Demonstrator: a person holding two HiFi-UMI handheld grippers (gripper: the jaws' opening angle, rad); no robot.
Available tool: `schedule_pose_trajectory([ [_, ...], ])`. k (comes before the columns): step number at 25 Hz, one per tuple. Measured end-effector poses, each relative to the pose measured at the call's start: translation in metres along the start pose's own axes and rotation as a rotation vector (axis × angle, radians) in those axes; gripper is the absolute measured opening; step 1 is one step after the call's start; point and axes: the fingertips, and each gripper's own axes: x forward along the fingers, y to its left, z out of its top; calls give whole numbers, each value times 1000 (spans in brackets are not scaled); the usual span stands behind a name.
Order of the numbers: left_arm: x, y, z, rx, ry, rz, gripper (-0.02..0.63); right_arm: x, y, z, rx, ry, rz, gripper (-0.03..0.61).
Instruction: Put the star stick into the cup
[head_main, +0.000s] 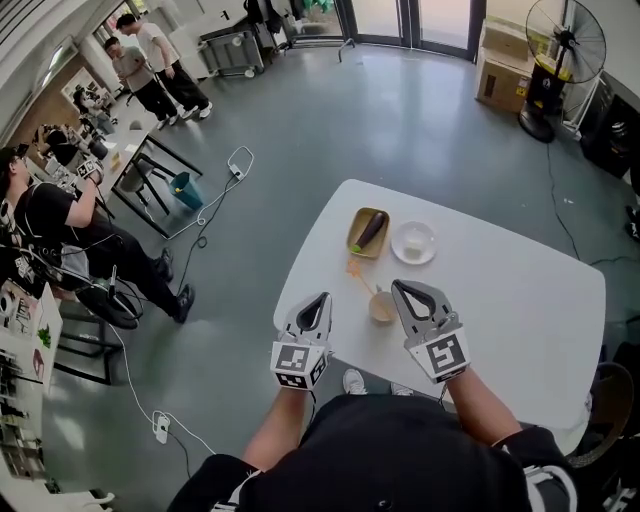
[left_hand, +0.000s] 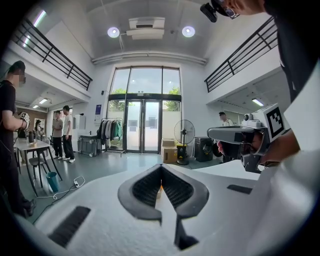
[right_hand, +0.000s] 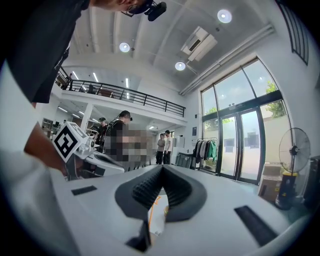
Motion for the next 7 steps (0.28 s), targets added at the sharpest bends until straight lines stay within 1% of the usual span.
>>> schedule_pose_trajectory([
  [3, 2, 1, -2, 1, 7, -3, 9, 0, -1, -5, -13, 16, -2, 5],
  [7, 3, 0, 3, 7, 13, -4, 9, -1, -3, -2, -53, 32, -2, 5],
])
